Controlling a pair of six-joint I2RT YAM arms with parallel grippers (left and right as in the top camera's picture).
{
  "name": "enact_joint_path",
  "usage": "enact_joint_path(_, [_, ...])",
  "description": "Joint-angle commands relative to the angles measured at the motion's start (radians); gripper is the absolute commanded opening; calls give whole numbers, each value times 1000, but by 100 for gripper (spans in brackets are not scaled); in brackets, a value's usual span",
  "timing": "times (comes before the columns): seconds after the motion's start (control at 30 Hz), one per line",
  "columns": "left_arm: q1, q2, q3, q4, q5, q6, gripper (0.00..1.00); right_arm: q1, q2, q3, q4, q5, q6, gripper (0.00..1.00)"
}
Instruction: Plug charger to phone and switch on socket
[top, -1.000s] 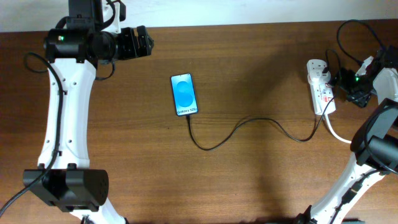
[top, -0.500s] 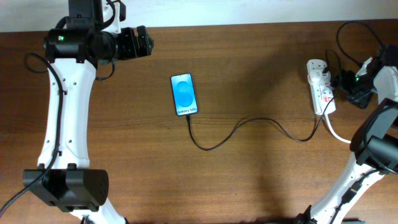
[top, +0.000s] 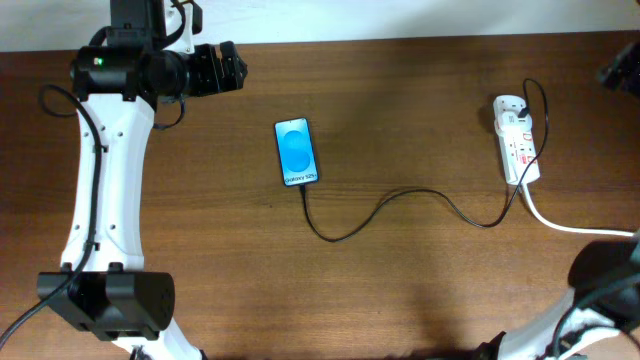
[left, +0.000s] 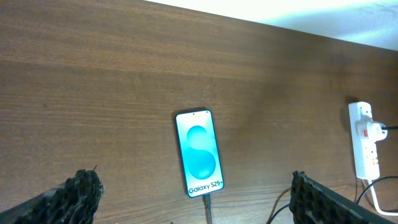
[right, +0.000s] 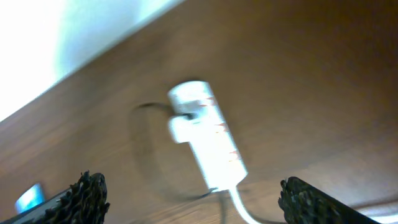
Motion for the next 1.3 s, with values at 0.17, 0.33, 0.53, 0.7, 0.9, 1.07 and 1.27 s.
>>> enact_joint_path(0.17, [0, 4, 2, -1, -6, 16, 100, 245, -285, 22, -193, -99, -171, 96])
enact_joint_path(0.33, [0, 4, 2, -2, -6, 16, 99, 413, -291, 19, -359, -83, -171, 98])
enact_joint_path(0.53, [0, 4, 2, -1, -6, 16, 99, 523, -291, 19, -375, -62, -54, 98])
enact_joint_path(0.7, [0, 4, 2, -1, -6, 16, 100, 522, -291, 19, -376, -47, -54, 98])
enact_joint_path(0.9, [0, 4, 2, -1, -6, 16, 100, 555, -308, 19, -262, 55, -58, 99])
enact_joint_path(1.07, [0, 4, 2, -1, -6, 16, 99, 651, -389, -41, 20, 283, -58, 98])
enact_joint_path(1.27, [0, 4, 2, -1, -6, 16, 99, 651, -634, -501, 425, 364, -60, 99])
